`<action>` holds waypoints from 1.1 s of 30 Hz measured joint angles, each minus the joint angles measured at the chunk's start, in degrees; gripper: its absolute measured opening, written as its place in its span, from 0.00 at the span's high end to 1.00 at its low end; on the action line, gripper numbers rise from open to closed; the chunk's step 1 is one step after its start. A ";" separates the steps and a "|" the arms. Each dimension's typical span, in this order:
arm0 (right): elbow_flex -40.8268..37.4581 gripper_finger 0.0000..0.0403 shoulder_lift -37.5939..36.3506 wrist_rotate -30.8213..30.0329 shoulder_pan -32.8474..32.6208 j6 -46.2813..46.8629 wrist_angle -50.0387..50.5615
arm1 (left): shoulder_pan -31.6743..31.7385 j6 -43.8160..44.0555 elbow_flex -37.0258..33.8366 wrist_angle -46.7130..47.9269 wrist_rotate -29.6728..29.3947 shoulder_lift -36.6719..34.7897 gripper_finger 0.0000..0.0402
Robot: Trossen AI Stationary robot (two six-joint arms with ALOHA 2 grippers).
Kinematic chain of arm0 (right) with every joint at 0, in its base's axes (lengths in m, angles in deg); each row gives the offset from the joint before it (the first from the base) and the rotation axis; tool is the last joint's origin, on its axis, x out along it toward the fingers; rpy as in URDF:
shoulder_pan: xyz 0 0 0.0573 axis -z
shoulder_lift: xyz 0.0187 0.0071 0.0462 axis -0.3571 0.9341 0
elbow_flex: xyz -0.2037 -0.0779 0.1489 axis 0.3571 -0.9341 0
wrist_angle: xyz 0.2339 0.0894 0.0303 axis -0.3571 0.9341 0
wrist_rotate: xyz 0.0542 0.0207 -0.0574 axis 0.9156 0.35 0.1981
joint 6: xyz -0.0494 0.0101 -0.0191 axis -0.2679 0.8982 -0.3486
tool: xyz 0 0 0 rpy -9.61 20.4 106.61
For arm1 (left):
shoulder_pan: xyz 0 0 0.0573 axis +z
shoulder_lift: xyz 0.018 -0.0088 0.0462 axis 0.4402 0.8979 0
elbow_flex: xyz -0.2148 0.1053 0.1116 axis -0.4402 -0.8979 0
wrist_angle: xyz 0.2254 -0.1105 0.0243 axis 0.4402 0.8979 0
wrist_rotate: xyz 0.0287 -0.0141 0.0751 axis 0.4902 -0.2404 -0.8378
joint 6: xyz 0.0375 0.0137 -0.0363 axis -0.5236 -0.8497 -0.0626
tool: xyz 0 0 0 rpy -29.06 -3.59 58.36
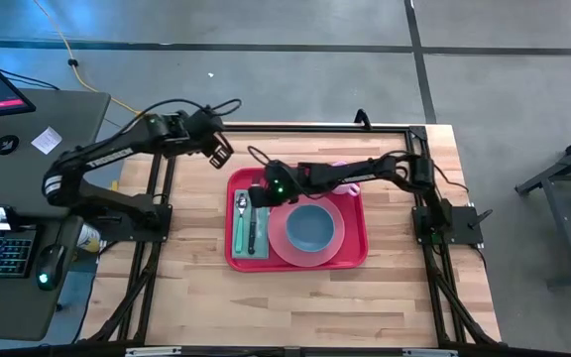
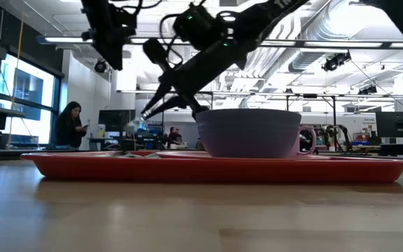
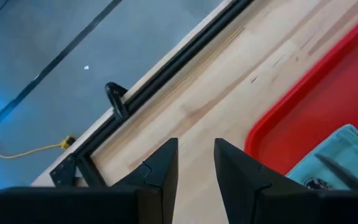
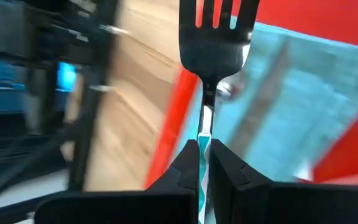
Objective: Set up tray
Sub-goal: Put the blue fork on the blue napkin to the right of the black knife
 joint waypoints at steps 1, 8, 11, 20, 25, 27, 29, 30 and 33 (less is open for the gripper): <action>1.48 1.00 0.75 0.15 -0.09 -0.52 2.58 | 0.00 0.39 0.00 0.54 0.00 -0.71 0.66; 4.65 1.00 1.01 -2.34 -0.42 0.55 17.51 | 0.00 4.58 0.00 4.79 0.05 -4.03 0.66; 4.66 1.00 0.96 -1.13 -0.43 2.12 16.63 | 0.00 5.33 0.00 4.71 0.07 -4.73 0.66; 3.82 1.00 1.06 -1.17 -1.47 5.84 14.01 | 0.00 7.05 0.00 4.01 0.43 -4.72 0.66; 3.79 1.00 2.00 -2.18 -1.64 6.03 14.04 | 0.00 8.55 0.00 3.99 1.21 -4.72 0.66; 3.82 1.00 2.51 -1.74 -1.62 6.79 13.57 | 0.00 8.94 0.00 3.94 1.47 -4.72 0.66; 3.47 1.00 3.62 -1.37 -1.64 7.14 12.49 | 0.00 9.61 0.00 3.92 1.63 -4.72 0.66; 3.47 1.00 4.08 -0.85 -1.64 7.13 11.73 | 0.00 9.83 0.00 3.88 1.79 -4.72 0.66; 3.43 1.00 4.83 0.02 -1.64 7.12 11.03 | -0.02 10.09 0.00 3.77 3.08 -4.72 0.66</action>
